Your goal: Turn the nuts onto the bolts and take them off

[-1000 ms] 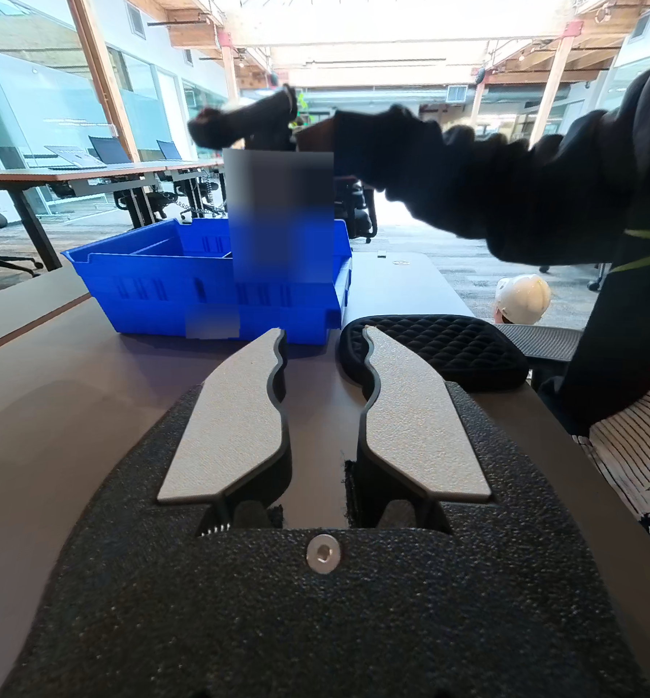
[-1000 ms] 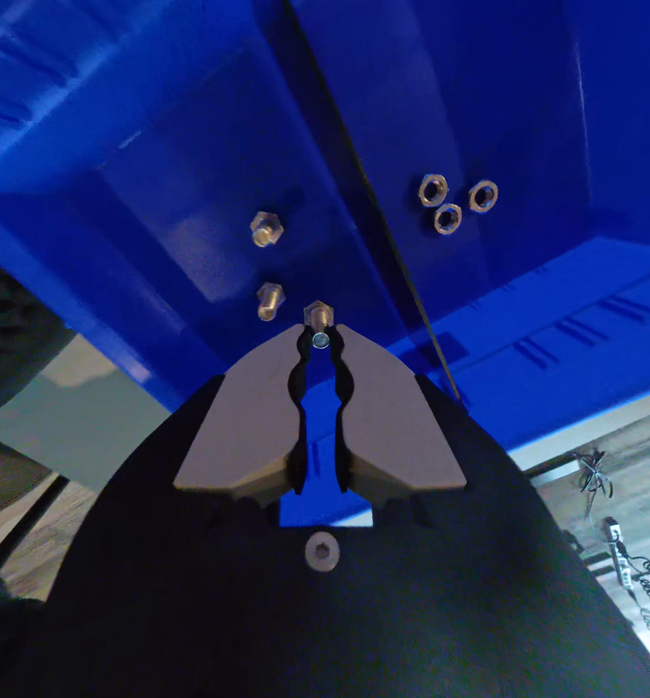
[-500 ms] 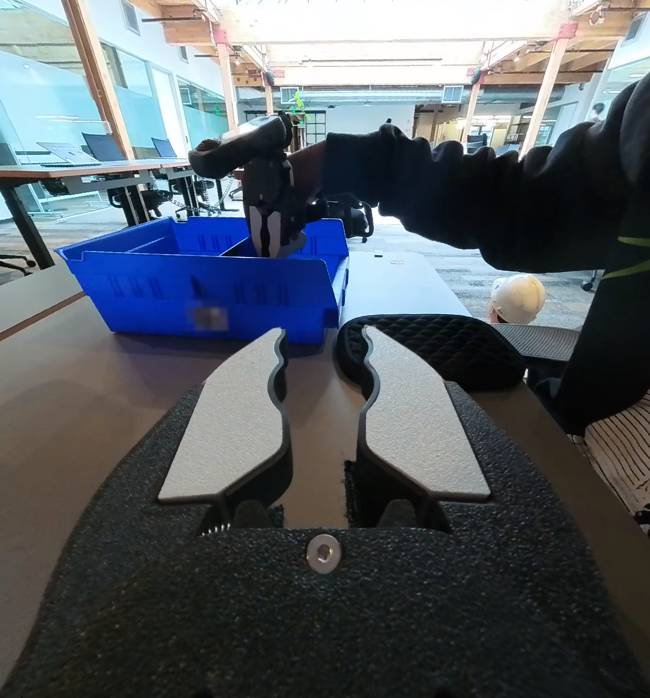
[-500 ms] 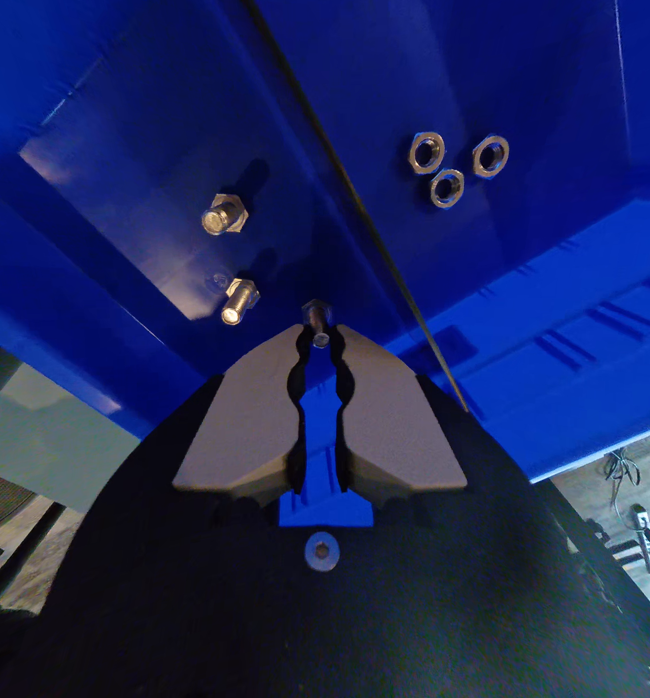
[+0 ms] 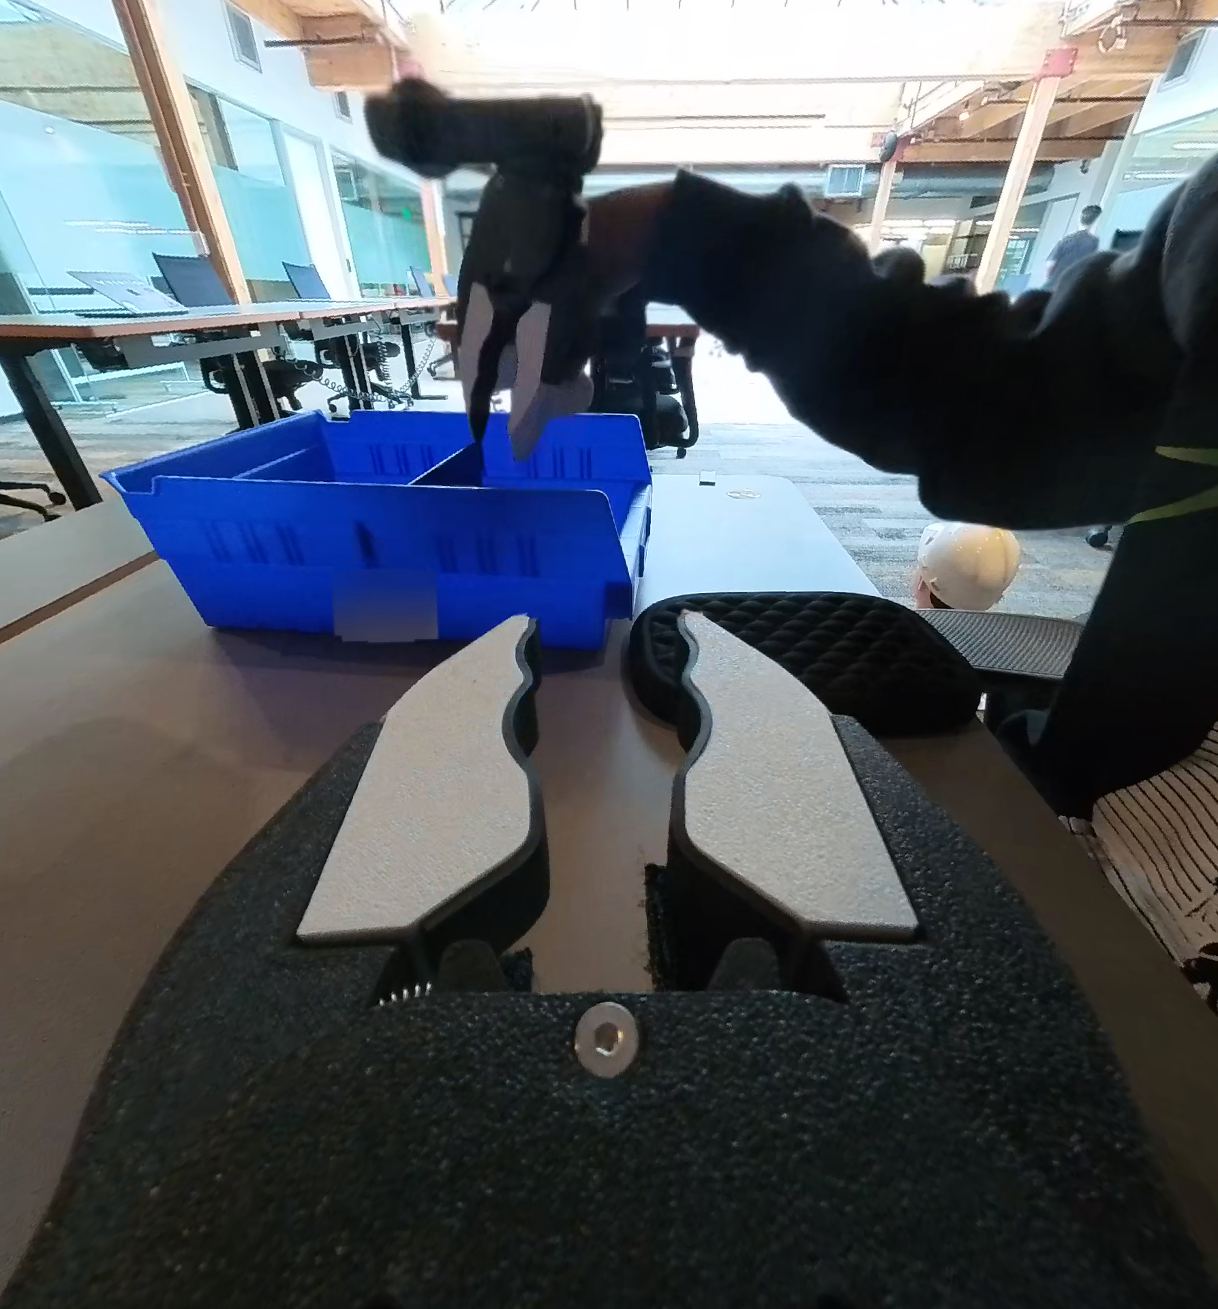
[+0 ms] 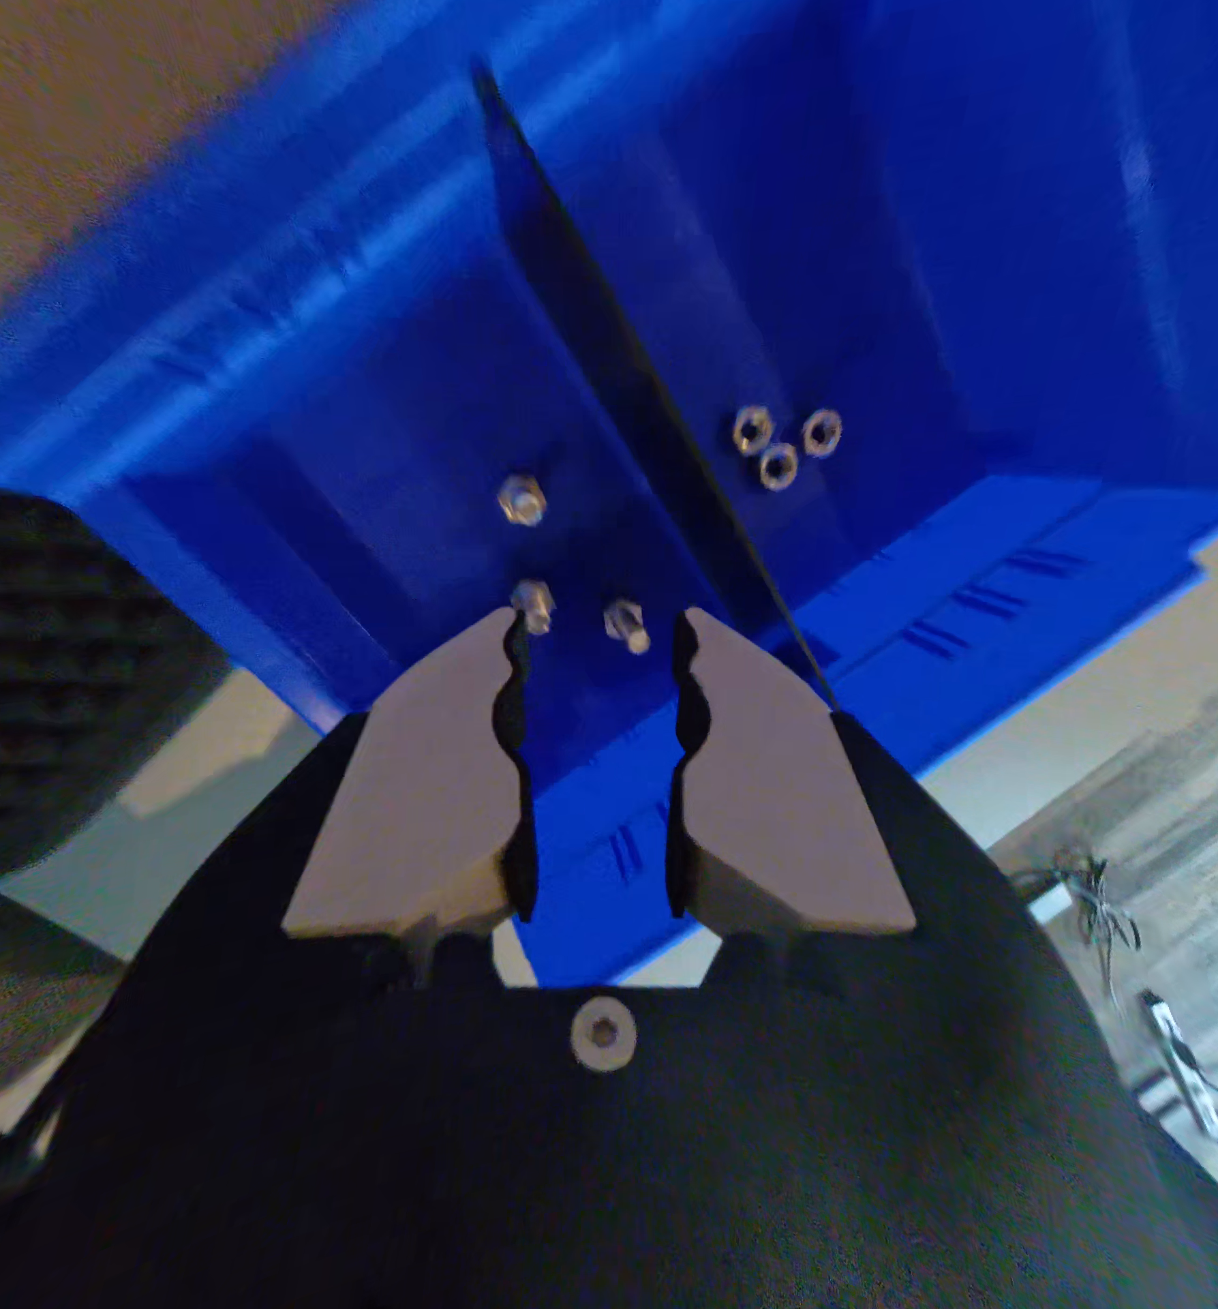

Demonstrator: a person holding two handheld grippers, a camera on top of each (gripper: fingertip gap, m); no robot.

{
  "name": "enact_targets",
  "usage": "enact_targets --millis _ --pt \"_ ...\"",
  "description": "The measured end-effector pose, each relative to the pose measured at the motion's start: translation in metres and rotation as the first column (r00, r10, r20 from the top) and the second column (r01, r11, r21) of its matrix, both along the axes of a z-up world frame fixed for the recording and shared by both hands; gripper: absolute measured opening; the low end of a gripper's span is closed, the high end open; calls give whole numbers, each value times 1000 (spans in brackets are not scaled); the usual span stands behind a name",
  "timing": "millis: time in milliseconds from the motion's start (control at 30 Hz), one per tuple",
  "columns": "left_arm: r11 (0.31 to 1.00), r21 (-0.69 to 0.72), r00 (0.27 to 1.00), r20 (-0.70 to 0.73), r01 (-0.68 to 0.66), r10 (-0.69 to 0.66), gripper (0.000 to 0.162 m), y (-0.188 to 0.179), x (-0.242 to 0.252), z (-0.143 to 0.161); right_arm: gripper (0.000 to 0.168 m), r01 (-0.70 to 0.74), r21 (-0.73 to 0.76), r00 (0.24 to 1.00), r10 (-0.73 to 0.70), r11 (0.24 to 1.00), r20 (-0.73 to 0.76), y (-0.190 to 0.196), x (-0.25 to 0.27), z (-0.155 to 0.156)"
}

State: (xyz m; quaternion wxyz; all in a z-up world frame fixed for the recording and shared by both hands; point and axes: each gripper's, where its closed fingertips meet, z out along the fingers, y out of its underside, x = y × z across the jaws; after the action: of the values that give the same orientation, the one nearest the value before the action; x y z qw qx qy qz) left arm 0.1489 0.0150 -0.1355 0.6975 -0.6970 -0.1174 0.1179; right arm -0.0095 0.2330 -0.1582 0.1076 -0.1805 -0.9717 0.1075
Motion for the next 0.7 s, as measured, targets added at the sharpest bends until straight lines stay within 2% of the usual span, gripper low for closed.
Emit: enact_targets --millis 33,167,367,533,600,700 --pt "1000 2 1000 -1 0 0 36 0 0 1 42 0 -54 999 -2 999 -39 -10 3 10" --pt "1000 7 1000 -4 -5 5 35 -1 0 2 51 -29 -277 987 -16 960 -158 -53 22 44" --pt "999 34 999 -10 -41 41 34 -5 -2 12 62 -72 -476 960 -69 877 -272 -99 48 70" --pt "993 69 994 -31 -99 102 34 -16 -5 27 61 -199 -695 908 -136 691 -396 -141 56 97" --pt "988 95 991 -46 -121 126 34 -22 -3 39 59 -242 -742 897 -147 625 -417 -153 55 98" --pt "981 112 983 -75 -157 166 35 -34 6 61 58 -244 -787 903 -164 567 -398 -165 49 91"
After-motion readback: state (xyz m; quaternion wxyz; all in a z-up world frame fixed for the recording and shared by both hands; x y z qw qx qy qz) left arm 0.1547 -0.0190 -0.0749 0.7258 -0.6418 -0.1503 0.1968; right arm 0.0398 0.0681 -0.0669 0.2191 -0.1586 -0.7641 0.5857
